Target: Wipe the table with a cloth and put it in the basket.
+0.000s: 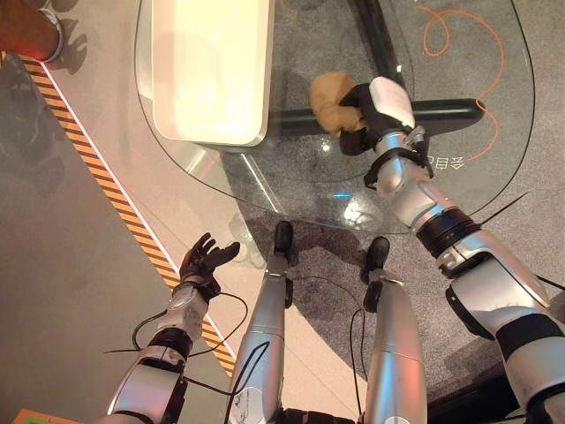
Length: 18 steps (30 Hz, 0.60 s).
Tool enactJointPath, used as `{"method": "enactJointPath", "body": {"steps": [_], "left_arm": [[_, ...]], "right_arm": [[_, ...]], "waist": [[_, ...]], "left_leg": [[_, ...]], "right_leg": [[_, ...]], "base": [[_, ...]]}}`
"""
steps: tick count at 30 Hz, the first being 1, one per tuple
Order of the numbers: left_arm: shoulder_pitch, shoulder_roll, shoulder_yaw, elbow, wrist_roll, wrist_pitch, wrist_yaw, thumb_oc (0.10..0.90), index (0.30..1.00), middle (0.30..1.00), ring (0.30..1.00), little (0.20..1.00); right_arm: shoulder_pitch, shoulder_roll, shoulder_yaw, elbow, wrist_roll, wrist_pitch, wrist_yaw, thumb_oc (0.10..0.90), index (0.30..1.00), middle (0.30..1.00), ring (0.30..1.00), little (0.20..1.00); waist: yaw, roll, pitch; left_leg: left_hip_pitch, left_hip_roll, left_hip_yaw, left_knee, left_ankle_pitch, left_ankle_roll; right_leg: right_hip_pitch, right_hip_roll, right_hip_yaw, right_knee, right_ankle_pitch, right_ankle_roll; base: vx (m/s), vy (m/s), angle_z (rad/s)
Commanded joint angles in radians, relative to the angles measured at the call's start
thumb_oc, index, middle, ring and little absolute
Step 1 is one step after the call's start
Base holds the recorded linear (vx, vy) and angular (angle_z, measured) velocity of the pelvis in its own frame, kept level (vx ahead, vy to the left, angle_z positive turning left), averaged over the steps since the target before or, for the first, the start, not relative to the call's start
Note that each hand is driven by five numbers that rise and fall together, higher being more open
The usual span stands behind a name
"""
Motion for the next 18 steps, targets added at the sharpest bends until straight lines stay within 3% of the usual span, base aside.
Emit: {"method": "enactJointPath", "body": {"steps": [1,18], "left_arm": [[0.004,0.038,-0.005,0.030,0.006,-0.039,0.033,0.800,0.900,0.900,0.900,0.900],[-0.022,0.044,-0.008,0.038,0.004,-0.026,0.037,0.800,0.900,0.900,0.900,0.900]], "right_arm": [[0.062,0.167,0.093,-0.055,0.000,-0.066,0.130,0.100,0.300,0.300,0.300,0.200],[0.088,0.188,0.119,-0.059,-0.003,-0.076,0.128,0.100,0.300,0.300,0.300,0.200]], "waist": [[0.022,0.015,-0.019],[0.022,0.013,-0.019]], "left_leg": [[-0.026,-0.135,0.055,0.021,-0.012,0.121],[-0.036,-0.133,0.052,0.023,-0.007,0.117]], "right_leg": [[0.008,0.060,-0.082,-0.105,0.057,-0.032],[-0.001,0.056,-0.085,-0.104,0.063,-0.029]], "base": [[0.00,0.000,0.00],[0.00,0.000,0.00]]}}
